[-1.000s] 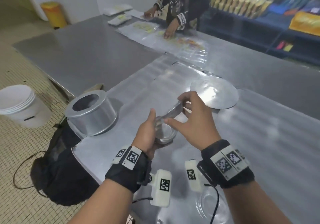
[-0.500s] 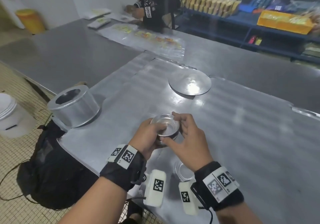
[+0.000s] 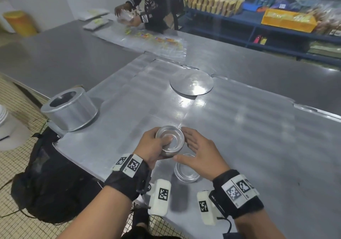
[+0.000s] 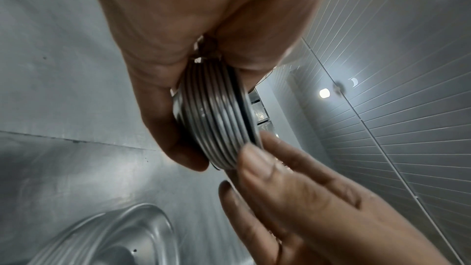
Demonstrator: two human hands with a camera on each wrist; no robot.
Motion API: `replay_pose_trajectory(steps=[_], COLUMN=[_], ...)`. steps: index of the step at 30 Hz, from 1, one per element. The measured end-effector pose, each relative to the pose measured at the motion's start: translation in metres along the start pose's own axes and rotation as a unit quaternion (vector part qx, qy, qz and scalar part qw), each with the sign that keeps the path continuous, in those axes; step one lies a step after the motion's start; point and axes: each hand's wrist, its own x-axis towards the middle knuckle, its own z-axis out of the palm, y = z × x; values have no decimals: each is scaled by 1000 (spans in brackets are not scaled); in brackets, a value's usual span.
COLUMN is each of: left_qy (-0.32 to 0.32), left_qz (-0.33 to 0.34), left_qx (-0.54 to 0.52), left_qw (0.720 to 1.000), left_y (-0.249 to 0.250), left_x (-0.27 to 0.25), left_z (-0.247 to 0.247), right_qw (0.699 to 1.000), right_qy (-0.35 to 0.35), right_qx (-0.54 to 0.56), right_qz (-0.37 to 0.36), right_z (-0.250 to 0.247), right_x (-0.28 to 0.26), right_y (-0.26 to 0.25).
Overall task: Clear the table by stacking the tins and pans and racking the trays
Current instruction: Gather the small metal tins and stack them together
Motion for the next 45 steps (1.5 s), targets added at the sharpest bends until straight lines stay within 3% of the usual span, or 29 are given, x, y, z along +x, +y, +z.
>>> replay_pose_trajectory(steps=[7, 19, 23, 31, 45], left_qy=[17, 48, 47, 54, 68], left_qz=[-15, -54, -70, -84, -104], left_qx=[17, 99, 102, 93, 24], left_qw=[1000, 993, 991, 991, 992], left_y=[-10, -26, -28, -33, -26], left_x=[2, 11, 15, 25, 25], left_z=[-9, -18, -18, -14, 37], right_qw=[982, 957, 963, 956, 939], right_qy=[-16, -21, -9, 19, 126], right_qx=[-167, -221, -110, 24, 157], right_qz=[84, 187, 245, 292, 280], right_z=[-5, 3, 4, 0, -54], right_x=[-3, -1, 0, -1, -17], right_y=[27, 54, 53, 53, 76])
